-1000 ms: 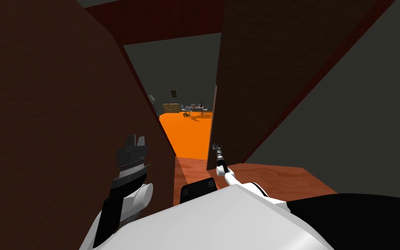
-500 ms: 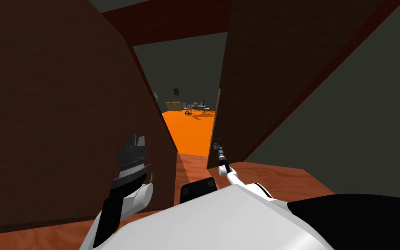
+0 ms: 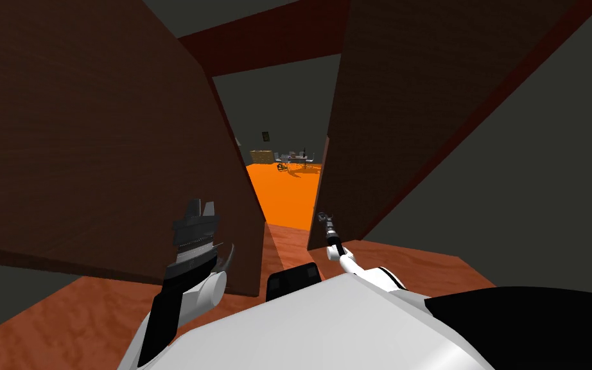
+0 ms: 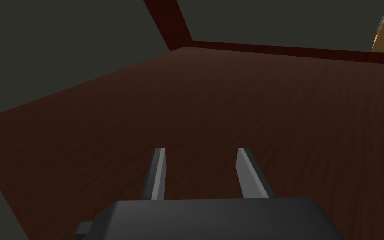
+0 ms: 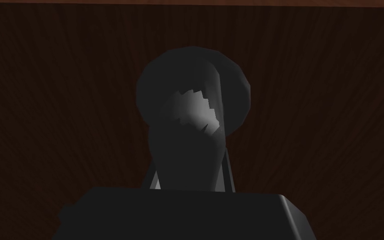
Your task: Pull the door open
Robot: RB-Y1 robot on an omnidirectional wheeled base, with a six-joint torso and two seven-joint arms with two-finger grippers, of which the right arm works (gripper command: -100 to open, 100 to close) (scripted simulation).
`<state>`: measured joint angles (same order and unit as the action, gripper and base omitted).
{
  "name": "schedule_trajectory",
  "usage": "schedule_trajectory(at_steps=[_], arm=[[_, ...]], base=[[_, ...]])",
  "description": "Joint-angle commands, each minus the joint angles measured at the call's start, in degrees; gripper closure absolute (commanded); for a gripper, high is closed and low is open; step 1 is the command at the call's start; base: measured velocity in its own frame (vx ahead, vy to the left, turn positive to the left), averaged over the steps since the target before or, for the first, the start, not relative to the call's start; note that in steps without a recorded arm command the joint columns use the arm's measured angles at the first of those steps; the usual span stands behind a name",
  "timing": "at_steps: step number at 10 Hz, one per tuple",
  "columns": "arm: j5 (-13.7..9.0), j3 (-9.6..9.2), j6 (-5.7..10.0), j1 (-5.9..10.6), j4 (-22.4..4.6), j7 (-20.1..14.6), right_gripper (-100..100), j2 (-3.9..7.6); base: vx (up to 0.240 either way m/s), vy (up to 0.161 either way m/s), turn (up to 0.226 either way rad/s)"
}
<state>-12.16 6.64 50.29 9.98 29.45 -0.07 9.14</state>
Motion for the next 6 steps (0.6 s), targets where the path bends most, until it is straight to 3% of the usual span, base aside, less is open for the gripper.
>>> schedule_trajectory(at_steps=[1, 4, 5, 6], arm=[[0.1, -0.26, 0.52, -0.85, -0.5, -1.9, 100, 1.8], [0.7, -1.28, 1.22, -1.74, -1.0, -5.2, 100, 4.33], [0.7, -1.28, 1.22, -1.74, -2.2, -5.2, 100, 4.33], [0.7, -1.28, 1.22, -1.74, -1.6, -5.2, 100, 4.33]], base=[[-0.15, -0.031, 0.18], [-0.1, -0.002, 0.163], [-0.037, 0.007, 0.063], [-0.004, 0.001, -0.016]])
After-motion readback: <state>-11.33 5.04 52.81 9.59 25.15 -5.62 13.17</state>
